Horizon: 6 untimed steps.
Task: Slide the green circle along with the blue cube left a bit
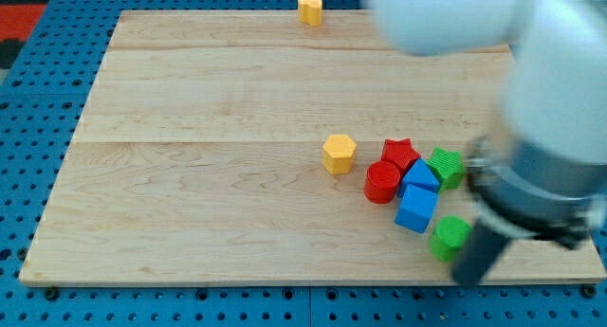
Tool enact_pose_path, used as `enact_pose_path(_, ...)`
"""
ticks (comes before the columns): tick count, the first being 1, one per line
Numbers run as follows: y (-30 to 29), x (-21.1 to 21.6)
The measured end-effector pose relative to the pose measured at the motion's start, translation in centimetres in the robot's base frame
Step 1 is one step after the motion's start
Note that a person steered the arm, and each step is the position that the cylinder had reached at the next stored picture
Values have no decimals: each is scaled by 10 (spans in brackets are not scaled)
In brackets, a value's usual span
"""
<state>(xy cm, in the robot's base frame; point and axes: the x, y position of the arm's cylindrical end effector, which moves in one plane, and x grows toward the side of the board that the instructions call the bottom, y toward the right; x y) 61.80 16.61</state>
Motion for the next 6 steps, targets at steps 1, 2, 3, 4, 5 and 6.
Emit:
enact_pose_path(1, 106, -5)
enact_pose_path(2, 88, -41)
enact_pose_path(3, 12, -63)
enact_pose_path(4, 40, -35)
enact_pose_path(5, 55, -21)
enact_pose_path(6, 15, -36)
